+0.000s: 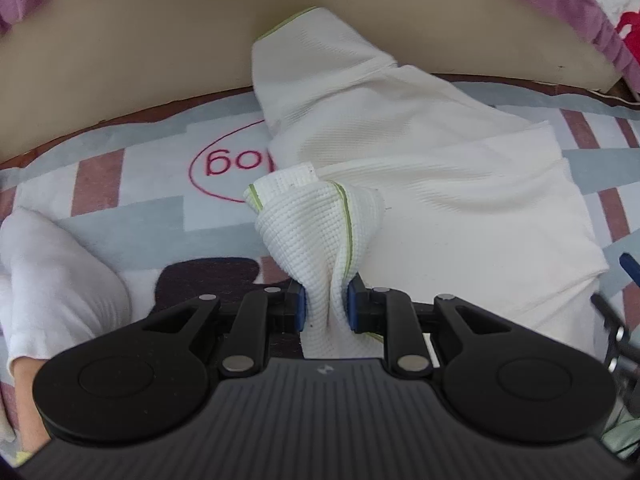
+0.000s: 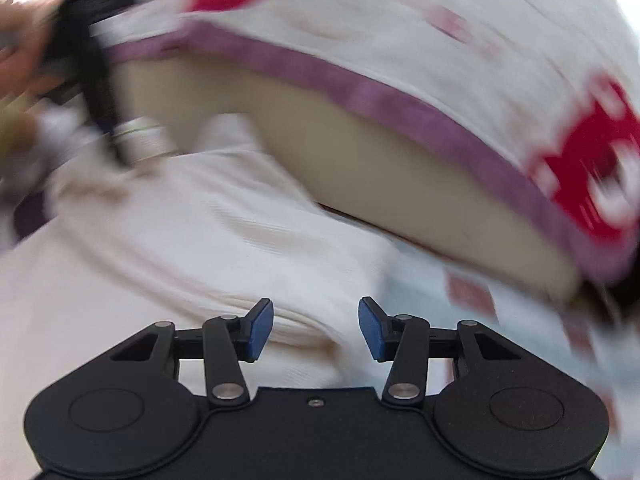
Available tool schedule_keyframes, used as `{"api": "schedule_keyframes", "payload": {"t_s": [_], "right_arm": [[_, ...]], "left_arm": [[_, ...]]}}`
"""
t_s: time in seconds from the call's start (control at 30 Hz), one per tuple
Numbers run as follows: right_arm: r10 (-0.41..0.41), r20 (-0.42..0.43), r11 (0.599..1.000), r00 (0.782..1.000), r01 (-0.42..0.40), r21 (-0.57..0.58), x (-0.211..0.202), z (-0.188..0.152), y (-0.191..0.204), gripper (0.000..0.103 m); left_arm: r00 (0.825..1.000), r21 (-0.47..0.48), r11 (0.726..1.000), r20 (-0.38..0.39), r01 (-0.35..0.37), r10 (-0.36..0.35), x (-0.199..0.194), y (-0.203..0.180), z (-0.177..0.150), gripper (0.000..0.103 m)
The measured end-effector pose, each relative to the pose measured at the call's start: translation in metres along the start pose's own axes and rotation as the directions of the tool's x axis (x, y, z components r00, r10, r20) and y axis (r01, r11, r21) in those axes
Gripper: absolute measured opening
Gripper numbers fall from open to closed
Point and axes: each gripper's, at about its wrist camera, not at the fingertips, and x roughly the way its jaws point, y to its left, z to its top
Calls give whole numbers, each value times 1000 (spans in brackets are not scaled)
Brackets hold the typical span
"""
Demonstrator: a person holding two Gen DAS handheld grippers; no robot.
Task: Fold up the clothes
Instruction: 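Pinch the folded cuff with the left gripper and lift it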
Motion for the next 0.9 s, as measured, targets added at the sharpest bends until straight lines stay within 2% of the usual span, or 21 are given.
{"api": "schedule_keyframes", "payload": {"t_s": [0.07,0.1,0.17,0.2,0.23,0.3,0.43,0.5,0.57,0.67,0.7,0.77,0.8,0.9], "right_arm": [[23,-47,1000,999,-22,17,17,4,0,57],[28,-69,998,997,-23,61,27,3,-3,60],[168,-84,969,982,-149,196,37,-3,-14,61],[242,-77,948,967,-219,232,39,-6,-17,62],[273,-81,944,959,-250,216,37,-6,-16,62],[291,-111,948,950,-271,167,32,-6,-13,62],[327,-216,937,920,-286,200,26,18,-15,61],[328,-154,934,932,-295,202,19,32,-8,61],[356,-104,927,928,-337,167,21,48,7,62],[339,-96,941,936,-335,54,48,65,43,64],[350,-106,936,931,-345,67,63,68,52,64],[399,-122,912,909,-380,151,90,72,66,64],[433,-117,890,894,-404,211,99,73,71,64],[592,-37,764,805,-545,346,107,73,85,64]], "left_arm": [[1000,-27,1000,-17,-5,4,1,5,-1,19],[1000,-38,999,-20,-2,1,-1,8,-1,19],[1000,-70,998,-15,-6,5,-2,16,1,20],[1000,-85,996,-13,-9,8,-2,20,2,20],[1000,-99,995,-13,0,-1,-2,24,4,20],[999,-126,992,-23,29,-32,0,31,6,20],[995,-162,984,-52,78,-87,0,42,8,25],[993,-186,977,-43,102,-112,-1,45,7,26],[992,-189,977,-55,102,-114,2,45,6,26],[990,-178,980,-92,87,-104,9,40,4,25],[990,-175,981,-96,84,-102,10,39,4,25],[989,-181,979,-95,93,-111,10,39,3,25],[985,-191,973,-85,131,-149,8,40,4,25],[955,-225,935,-44,275,-292,3,44,5,24]]}}
